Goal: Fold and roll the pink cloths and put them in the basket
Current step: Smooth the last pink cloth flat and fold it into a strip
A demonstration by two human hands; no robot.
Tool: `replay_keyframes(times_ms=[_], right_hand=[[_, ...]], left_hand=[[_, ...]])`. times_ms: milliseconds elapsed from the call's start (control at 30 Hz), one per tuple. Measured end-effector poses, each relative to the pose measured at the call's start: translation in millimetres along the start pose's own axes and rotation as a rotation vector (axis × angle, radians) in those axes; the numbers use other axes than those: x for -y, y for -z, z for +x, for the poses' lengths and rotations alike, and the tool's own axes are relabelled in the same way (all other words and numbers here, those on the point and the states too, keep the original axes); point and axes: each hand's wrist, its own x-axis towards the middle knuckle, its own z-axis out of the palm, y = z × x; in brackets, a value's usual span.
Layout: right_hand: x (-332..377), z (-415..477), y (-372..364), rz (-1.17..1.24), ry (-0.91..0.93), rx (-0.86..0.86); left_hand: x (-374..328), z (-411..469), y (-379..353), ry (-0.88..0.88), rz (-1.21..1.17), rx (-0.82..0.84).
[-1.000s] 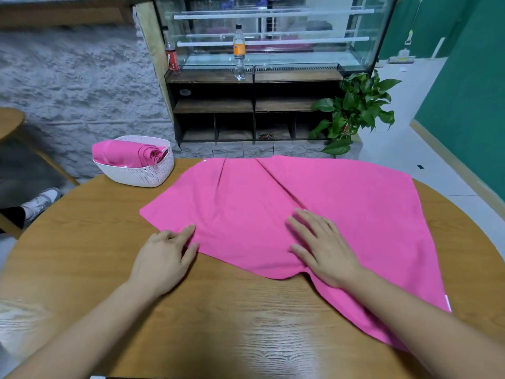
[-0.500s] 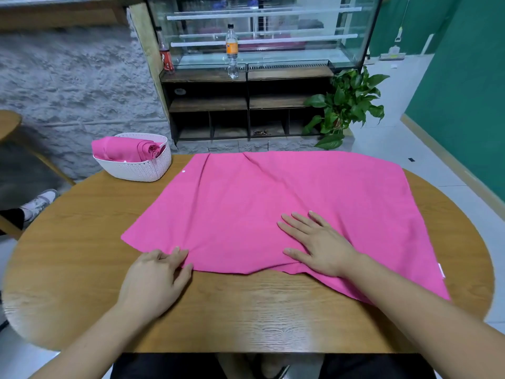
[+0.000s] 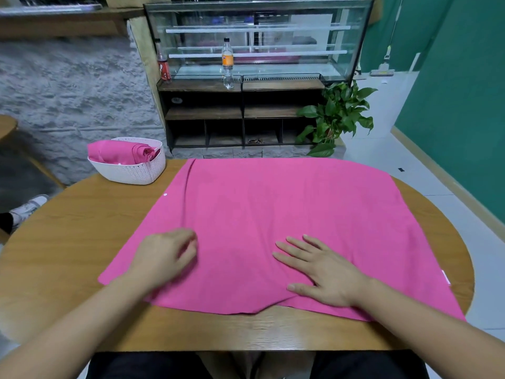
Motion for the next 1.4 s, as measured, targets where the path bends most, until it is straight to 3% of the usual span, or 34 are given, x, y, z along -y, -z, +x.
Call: replay_keyframes(times_ms=[267, 400, 567, 767, 967, 1267, 1400], right_hand=[[0, 5, 2, 0.010, -0.035, -0.041], [-5, 29, 8, 0.030, -0.032, -0.225], [-21, 94, 10, 0.129, -0.181, -0.451], [-34, 173, 9, 0.161, -0.310, -0.332], [-39, 184, -7, 0.141, -0.341, -0.212], [-45, 185, -7, 0.118, -0.329, -0.225], [-46, 186, -8, 0.113, -0.335, -0.238]], left_hand=[[75, 56, -57, 0.080, -0.187, 0.133], [71, 44, -56, 0.189, -0.324, 0.124], [53, 14, -57, 0.251, -0.247, 0.144], [31, -8, -55, 0.319, -0.202, 0.116], [70, 68, -41, 0.363, -0.184, -0.031], [120, 190, -77, 0.383, -0.383, 0.057], [130, 211, -100, 0.401, -0.380, 0.181]])
